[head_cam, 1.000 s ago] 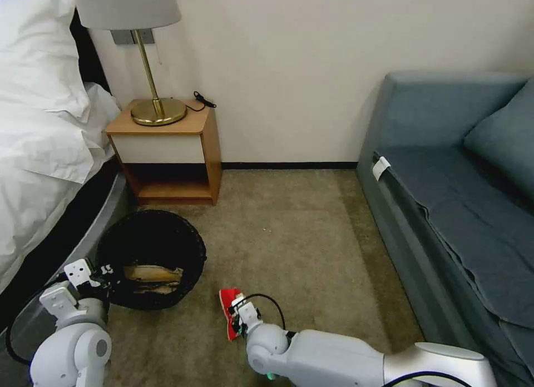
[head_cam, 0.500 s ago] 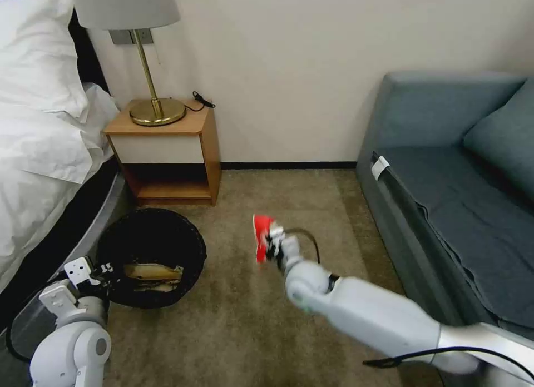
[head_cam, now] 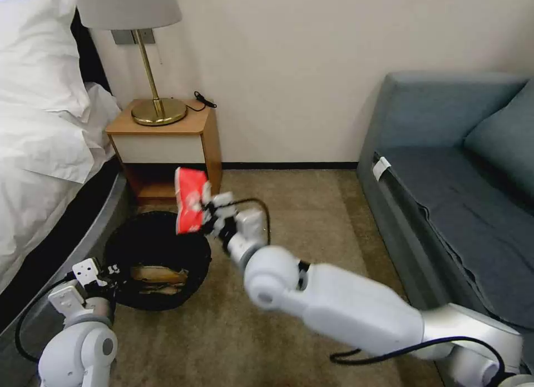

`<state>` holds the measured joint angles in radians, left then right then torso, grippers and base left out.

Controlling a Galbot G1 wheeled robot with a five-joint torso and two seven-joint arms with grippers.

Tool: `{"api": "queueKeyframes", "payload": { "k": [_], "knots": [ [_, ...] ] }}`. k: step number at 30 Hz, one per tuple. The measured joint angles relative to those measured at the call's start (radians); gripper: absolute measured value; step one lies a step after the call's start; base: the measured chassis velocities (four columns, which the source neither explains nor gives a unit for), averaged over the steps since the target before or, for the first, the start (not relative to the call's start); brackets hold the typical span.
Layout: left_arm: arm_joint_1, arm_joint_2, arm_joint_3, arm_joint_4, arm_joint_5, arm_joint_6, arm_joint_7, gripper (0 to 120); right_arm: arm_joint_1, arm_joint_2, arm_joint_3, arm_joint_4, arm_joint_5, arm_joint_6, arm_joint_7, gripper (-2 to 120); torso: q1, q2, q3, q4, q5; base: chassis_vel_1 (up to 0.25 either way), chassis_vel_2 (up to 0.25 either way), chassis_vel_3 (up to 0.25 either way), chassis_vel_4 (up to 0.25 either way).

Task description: Pick up the trash bin, then pick up the garbage on the floor and place it into the trash bin.

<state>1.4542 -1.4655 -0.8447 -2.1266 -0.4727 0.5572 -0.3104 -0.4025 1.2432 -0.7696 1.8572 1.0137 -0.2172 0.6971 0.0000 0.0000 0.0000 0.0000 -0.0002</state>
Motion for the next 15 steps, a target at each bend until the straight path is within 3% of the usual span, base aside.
{"api": "queueKeyframes", "payload": {
  "k": [4,11,15],
  "knots": [
    [-0.004,-0.007,0.009,0.002,0.006,0.002,0.0,3,-0.007,0.016,-0.098,-0.025,-0.017,0.0,-0.002,0,0.0,0.0,0.0,0.0,0.0002,0.0,0.0,0.0,0.0],
    [-0.003,-0.014,0.017,-0.002,0.006,0.004,0.0,3,-0.015,0.037,-0.152,-0.055,-0.034,-0.013,-0.02,0,0.0,0.0,0.0,0.0,0.0001,0.0,0.0,0.0,0.0],
    [-0.001,-0.016,0.018,-0.005,0.007,0.005,0.0,3,-0.016,0.039,-0.152,-0.058,-0.043,-0.016,-0.031,11,0.0,0.0,0.0,0.0,0.0002,0.0,0.0,0.0,0.0]
  ]
}}
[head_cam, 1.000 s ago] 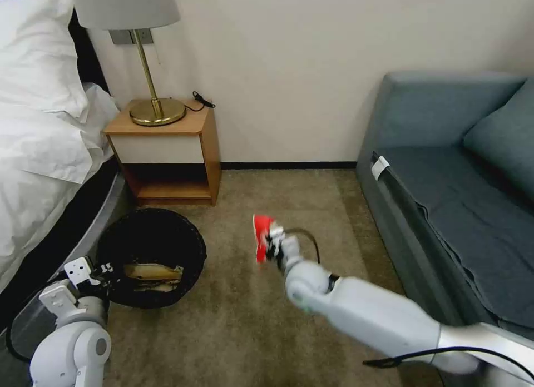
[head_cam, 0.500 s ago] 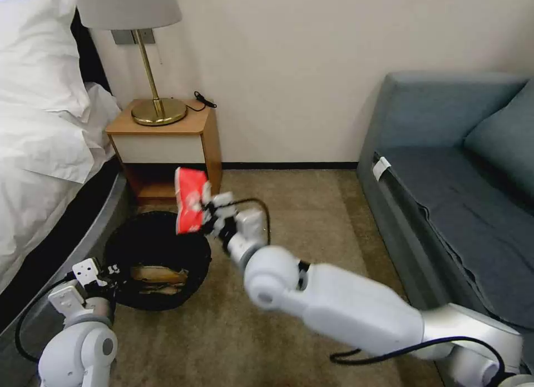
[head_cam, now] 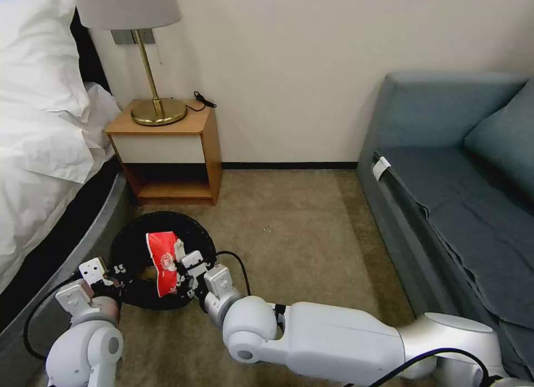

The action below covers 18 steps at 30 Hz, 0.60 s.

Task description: Pick up the trash bin, then pick up the garbage on the floor and place it into the trash bin.

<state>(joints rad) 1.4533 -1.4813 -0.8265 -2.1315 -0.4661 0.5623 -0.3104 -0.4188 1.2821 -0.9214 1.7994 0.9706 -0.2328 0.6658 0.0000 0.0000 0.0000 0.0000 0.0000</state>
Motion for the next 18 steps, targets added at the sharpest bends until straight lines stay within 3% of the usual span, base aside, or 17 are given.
{"api": "queueKeyframes", "payload": {
  "k": [3,11,15,18],
  "knots": [
    [0.001,-0.001,0.001,-0.002,0.0,0.001,0.0,3,0.003,-0.009,0.012,0.007,-0.009,-0.001,-0.006,26,0.0,0.0,0.0,0.0,0.0,0.0,0.0,0.0,0.0],
    [0.003,-0.007,0.009,-0.001,-0.015,0.003,-0.005,3,0.003,-0.024,0.06,0.022,-0.024,-0.004,-0.001,53,0.0,0.0,0.0,0.0001,0.0001,0.0,0.0,0.0,0.0],
    [0.008,-0.013,0.018,0.017,-0.075,0.008,-0.035,3,-0.001,-0.044,0.122,0.045,-0.048,-0.001,-0.001,68,0.0,0.0,0.0,0.0001,0.0001,0.0,0.0,0.0,0.0],
    [0.008,-0.019,0.025,0.034,-0.197,0.022,-0.099,3,-0.003,-0.085,0.17,0.076,-0.06,0.0,-0.003,81,0.0,0.0,0.0,-0.0001,0.0001,0.0,0.0,0.0,0.0]
  ]
}}
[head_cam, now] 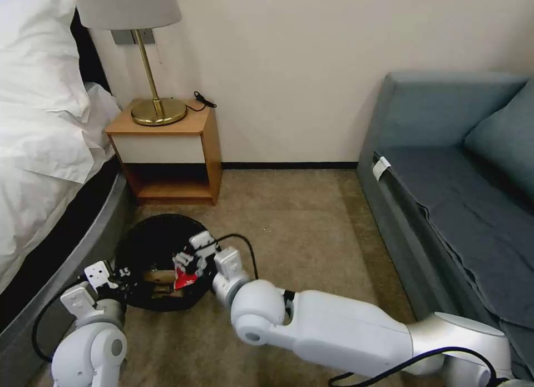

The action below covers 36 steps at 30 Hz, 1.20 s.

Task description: Pick up the trash bin, then pick up the garbage on the floor and place it into the trash bin.

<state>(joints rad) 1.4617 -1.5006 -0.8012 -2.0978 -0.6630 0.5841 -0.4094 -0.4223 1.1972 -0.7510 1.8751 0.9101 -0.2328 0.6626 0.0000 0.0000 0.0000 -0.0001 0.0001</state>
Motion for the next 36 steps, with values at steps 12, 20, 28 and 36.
{"api": "queueKeyframes", "payload": {
  "k": [12,20,28,36],
  "knots": [
    [-0.008,-0.002,-0.006,0.093,-0.136,0.039,-0.102,3,-0.061,-0.078,0.065,0.028,-0.042,0.013,-0.017,100,0.0,0.0,0.0,0.0001,0.0,0.0,0.0,0.0,0.0],
    [-0.024,0.0,-0.01,0.159,-0.116,0.028,-0.09,3,-0.084,-0.096,0.079,0.029,-0.056,0.019,-0.023,100,0.0,0.0,0.0,0.0002,0.0017,0.0,0.0,0.0,0.0],
    [-0.019,0.001,-0.01,0.155,-0.055,-0.028,-0.014,18,-0.094,-0.106,0.093,0.029,-0.065,0.023,-0.026,100,0.0,0.0,0.0,0.0001,-0.0014,0.0,0.0,0.0,0.0],
    [-0.02,0.006,-0.019,0.14,0.1,-0.15,0.078,46,-0.103,-0.11,0.103,0.027,-0.072,0.026,-0.028,100,0.0,0.0,0.0,0.0,-0.0008,0.0,0.0,0.0,0.0]
  ]
}}
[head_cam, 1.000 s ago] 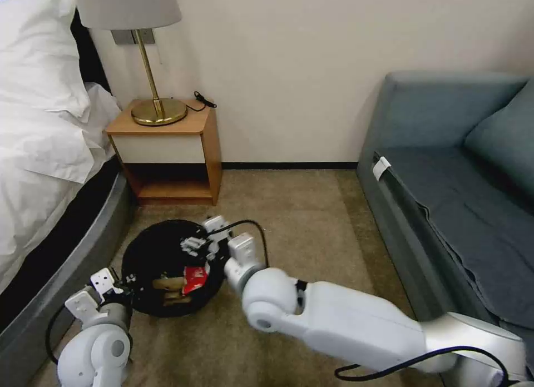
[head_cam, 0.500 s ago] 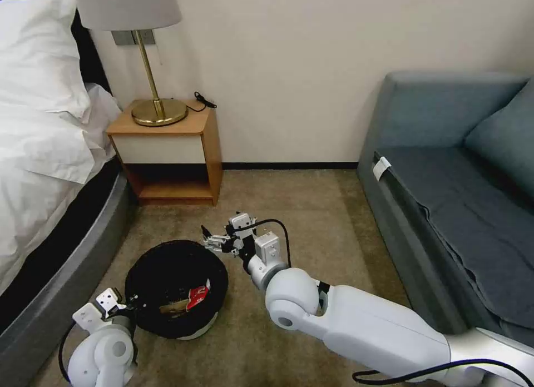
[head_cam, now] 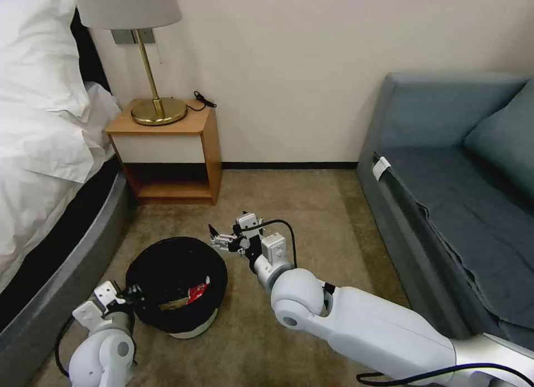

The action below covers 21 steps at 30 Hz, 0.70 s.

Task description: Pick up the trash bin, then pick up the garbage on the floor and place it into the trash bin.

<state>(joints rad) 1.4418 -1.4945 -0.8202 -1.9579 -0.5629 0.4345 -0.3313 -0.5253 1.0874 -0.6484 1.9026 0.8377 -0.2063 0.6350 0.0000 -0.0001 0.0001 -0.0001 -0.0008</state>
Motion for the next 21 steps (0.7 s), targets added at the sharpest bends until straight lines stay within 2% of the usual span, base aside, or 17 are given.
{"api": "queueKeyframes", "payload": {
  "k": [3,4,5,8,9,10,13,15,18,20,21],
  "knots": [
    [0.004,0.0,-0.006,-0.005,0.056,-0.047,0.035,55,-0.002,-0.003,0.007,0.001,0.0,0.001,0.0,100,0.0,0.0,0.0,0.0001,0.0005,0.0,0.0,0.0,0.0],
    [0.007,0.001,-0.011,-0.007,0.087,-0.077,0.068,63,-0.005,-0.006,0.016,0.003,0.0,0.001,-0.001,100,0.0,0.0,0.0,0.0001,0.0005,0.0,0.0,0.0,0.0],
    [0.007,0.001,-0.011,-0.007,0.087,-0.077,0.068,63,-0.005,-0.006,0.016,0.003,0.0,0.001,-0.001,100,0.0,0.0,0.0,0.0001,0.0005,0.0,0.0,0.0,0.0],
    [0.016,0.006,-0.026,-0.009,0.174,-0.195,0.206,76,-0.024,-0.018,0.068,0.012,-0.004,0.021,-0.028,100,0.0,0.0,0.0,0.0002,0.0007,0.0,0.0,0.0,0.0],
    [0.017,0.008,-0.029,-0.009,0.195,-0.225,0.24,81,-0.032,-0.022,0.09,0.015,-0.006,0.032,-0.041,100,0.0,0.0,0.0,0.0002,0.0008,0.0,0.0,0.0,0.0],
    [0.017,0.008,-0.029,-0.009,0.195,-0.225,0.24,81,-0.032,-0.022,0.09,0.015,-0.006,0.032,-0.041,100,0.0,0.0,0.0,0.0002,0.0008,0.0,0.0,0.0,0.0],
    [0.03,0.018,-0.042,-0.026,0.246,-0.324,0.351,95,-0.087,-0.041,0.204,0.034,-0.056,0.104,-0.107,100,0.0,0.0,0.0,0.0002,0.0009,0.0,0.0,0.0,0.0],
    [0.034,0.02,-0.043,-0.033,0.248,-0.342,0.37,97,-0.104,-0.047,0.232,0.04,-0.088,0.123,-0.121,100,0.0,0.0,0.0,0.0002,0.0008,0.0,0.0,0.0,0.0],
    [0.044,0.03,-0.043,-0.049,0.26,-0.4,0.418,100,-0.197,-0.066,0.356,0.074,-0.206,0.165,-0.156,100,0.0,0.0,0.0,0.0003,0.0011,0.0,0.0,0.0,0.0],
    [0.051,0.035,-0.041,-0.056,0.277,-0.421,0.441,100,-0.279,-0.081,0.445,0.103,-0.281,0.189,-0.175,100,0.0,0.0,0.0,0.0,0.0009,0.0,0.0,0.0,0.0],
    [0.051,0.035,-0.041,-0.056,0.277,-0.421,0.441,100,-0.279,-0.081,0.445,0.103,-0.281,0.189,-0.175,100,0.0,0.0,0.0,0.0,0.0009,0.0,0.0,0.0,0.0]
  ]
}}
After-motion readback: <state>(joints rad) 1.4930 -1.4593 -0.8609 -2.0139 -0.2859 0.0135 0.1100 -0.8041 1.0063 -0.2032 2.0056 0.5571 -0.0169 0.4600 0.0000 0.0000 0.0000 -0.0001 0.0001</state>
